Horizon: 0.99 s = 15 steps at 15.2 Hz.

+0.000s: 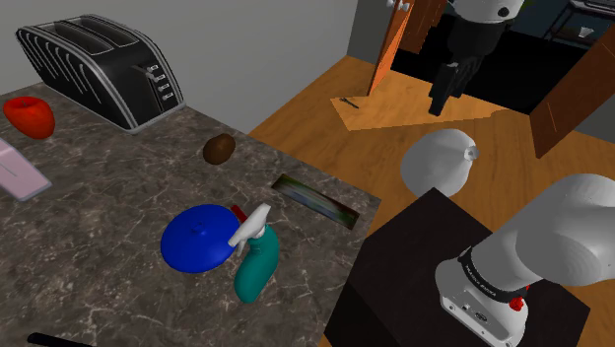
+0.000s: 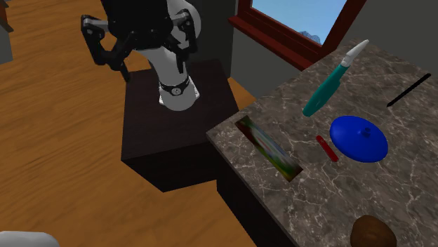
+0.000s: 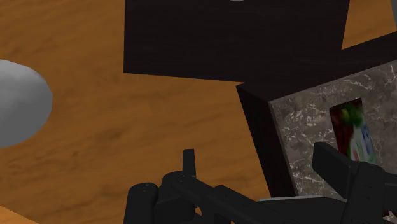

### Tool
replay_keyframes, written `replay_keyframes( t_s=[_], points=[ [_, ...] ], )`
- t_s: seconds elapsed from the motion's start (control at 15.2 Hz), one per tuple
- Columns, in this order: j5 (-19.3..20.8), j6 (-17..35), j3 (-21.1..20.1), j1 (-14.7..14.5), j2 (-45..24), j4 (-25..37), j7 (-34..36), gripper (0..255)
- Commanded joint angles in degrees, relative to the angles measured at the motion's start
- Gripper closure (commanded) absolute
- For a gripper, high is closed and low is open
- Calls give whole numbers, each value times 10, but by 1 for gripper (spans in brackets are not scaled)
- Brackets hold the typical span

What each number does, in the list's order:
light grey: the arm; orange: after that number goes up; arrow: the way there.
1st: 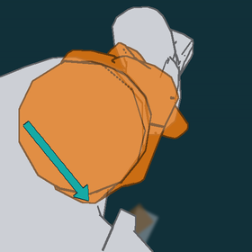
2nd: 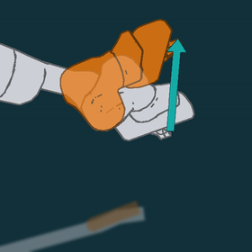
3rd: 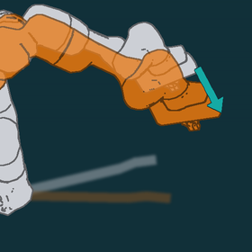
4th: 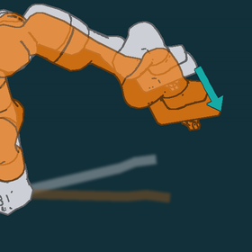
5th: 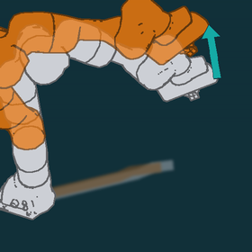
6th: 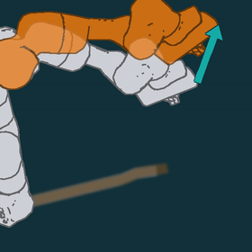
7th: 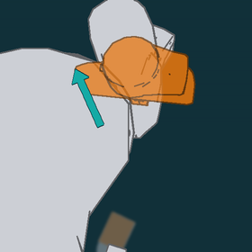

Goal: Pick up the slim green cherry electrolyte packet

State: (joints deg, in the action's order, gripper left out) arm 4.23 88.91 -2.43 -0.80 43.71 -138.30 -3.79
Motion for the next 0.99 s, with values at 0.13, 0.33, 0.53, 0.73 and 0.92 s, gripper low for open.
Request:
replay_keyframes(
  t_s=[0.13, 0.33, 0.53, 0.73, 0.92],
  points=[
    [-16, 32, -14, -9, -8, -20, 16, 0],
    [-38, 82, -36, -23, -27, -46, 40, 0],
    [-59, 134, -59, -38, -53, -65, 62, 0],
    [-78, 187, -82, -51, -87, -78, 84, 0],
    [-94, 242, -107, -64, -127, -84, 106, 0]
  ],
)
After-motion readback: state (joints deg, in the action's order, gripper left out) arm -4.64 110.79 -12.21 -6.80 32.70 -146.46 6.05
